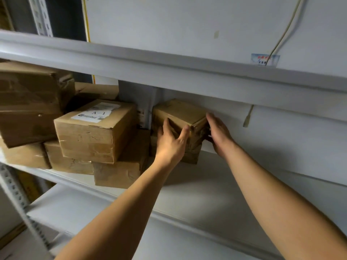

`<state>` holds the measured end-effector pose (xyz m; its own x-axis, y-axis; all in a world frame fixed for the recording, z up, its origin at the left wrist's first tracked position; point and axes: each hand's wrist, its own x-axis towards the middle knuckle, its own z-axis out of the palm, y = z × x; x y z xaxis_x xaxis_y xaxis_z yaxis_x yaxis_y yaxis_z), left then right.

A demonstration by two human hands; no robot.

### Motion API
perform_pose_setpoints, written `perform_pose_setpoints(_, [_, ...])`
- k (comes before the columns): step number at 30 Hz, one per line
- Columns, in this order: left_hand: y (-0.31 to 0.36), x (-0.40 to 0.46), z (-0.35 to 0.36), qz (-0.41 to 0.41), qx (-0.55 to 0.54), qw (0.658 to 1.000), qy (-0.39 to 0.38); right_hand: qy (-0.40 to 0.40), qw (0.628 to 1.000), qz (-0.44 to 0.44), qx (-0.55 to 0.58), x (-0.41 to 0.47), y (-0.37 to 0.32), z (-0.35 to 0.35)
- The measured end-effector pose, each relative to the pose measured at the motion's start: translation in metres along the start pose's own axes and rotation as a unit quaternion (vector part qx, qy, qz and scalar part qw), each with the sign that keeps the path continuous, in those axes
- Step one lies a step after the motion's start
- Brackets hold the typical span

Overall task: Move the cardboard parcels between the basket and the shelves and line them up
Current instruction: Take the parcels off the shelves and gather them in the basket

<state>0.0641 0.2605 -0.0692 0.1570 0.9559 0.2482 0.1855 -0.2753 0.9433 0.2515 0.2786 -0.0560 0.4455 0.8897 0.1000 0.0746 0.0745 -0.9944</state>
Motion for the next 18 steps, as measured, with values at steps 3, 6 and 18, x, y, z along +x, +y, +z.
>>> perform_pose_setpoints(3, [0.0,0.002,0.0,-0.002,-0.016,1.0,0.005,0.029,0.999,-0.003,0.013,-0.007,0.001,-0.003])
perform_pose_setpoints(6, [0.004,0.001,-0.002,-0.008,-0.057,0.998,0.004,0.052,0.998,-0.015,0.007,-0.025,0.003,-0.003])
perform_pose_setpoints(18, [-0.015,-0.051,-0.036,0.07,-0.199,0.956,-0.202,0.117,0.992,-0.035,0.044,-0.179,-0.012,-0.014])
